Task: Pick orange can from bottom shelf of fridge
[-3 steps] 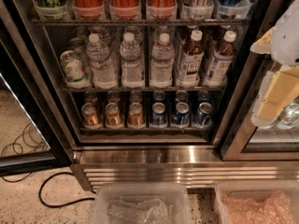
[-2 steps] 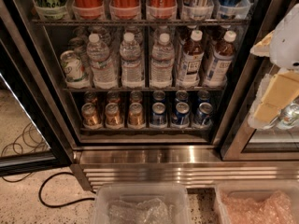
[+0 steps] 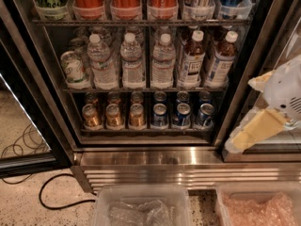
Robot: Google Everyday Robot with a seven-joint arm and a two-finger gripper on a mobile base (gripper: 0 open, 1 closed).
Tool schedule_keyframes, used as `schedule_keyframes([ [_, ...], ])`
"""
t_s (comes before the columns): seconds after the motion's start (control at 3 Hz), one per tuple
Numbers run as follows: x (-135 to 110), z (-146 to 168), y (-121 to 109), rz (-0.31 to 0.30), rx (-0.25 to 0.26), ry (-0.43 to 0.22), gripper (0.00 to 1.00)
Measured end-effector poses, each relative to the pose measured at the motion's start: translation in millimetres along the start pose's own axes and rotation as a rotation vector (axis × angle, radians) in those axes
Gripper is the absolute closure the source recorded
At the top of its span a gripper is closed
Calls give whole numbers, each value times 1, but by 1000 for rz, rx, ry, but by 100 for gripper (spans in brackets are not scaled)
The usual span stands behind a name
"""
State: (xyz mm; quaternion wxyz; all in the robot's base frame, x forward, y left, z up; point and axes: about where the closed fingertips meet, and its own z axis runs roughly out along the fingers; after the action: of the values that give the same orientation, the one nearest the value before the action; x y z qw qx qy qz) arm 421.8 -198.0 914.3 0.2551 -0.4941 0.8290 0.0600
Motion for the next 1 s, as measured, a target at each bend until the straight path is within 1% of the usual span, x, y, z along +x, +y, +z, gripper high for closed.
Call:
schedule_keyframes([
  [0.33,8,29,17,74,-20,-92,0],
  [0.67,11,61,33,112,-56,-153,0],
  [1.0,11,63,34,117,-56,-158,0],
])
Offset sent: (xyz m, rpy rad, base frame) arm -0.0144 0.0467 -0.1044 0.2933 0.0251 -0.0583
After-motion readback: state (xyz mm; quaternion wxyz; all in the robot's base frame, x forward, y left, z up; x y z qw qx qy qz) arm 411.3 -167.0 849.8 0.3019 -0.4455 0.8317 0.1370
